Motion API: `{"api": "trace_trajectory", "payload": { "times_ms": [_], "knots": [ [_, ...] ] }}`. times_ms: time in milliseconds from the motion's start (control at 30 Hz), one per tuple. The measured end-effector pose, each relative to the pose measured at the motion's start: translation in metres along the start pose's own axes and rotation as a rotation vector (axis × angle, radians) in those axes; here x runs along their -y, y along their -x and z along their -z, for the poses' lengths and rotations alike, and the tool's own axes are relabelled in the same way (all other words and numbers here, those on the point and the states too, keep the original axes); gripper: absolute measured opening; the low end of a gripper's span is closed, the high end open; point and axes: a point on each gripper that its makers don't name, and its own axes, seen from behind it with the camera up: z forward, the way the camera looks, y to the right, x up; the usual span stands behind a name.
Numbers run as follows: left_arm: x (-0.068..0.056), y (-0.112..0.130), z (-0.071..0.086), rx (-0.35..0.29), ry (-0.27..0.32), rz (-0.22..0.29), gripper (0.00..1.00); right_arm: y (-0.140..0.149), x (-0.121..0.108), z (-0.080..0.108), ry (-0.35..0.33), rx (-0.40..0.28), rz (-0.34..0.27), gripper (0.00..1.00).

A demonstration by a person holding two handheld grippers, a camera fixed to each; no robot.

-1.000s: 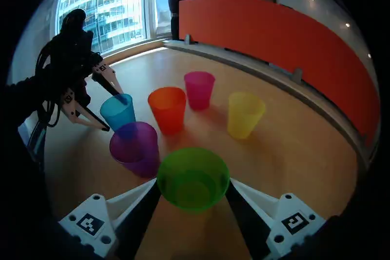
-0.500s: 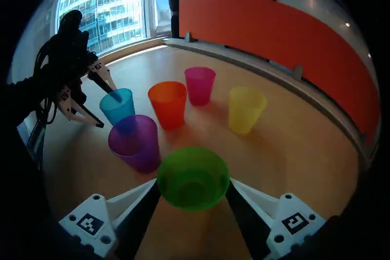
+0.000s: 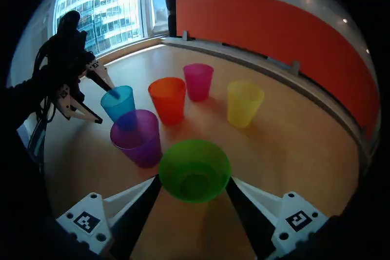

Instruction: Pour water

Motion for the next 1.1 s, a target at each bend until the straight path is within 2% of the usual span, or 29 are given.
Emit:
{"api": "trace_trajectory", "payload": {
  "times_ms": [433,800,1100],
  "knots": [
    [0.002,0.006,0.02,-0.028,-0.05,0.045,0.97,0.007,-0.002,0.033,0.045,-0.053,-0.06,0.99],
    [0.004,0.004,0.05,-0.093,-0.147,0.059,0.97,0.006,-0.002,0.065,0.099,-0.119,-0.088,0.99],
    [0.014,-0.003,0.071,-0.169,-0.224,0.125,0.96,-0.001,0.003,0.08,0.129,-0.186,-0.116,0.99]
  ]
}}
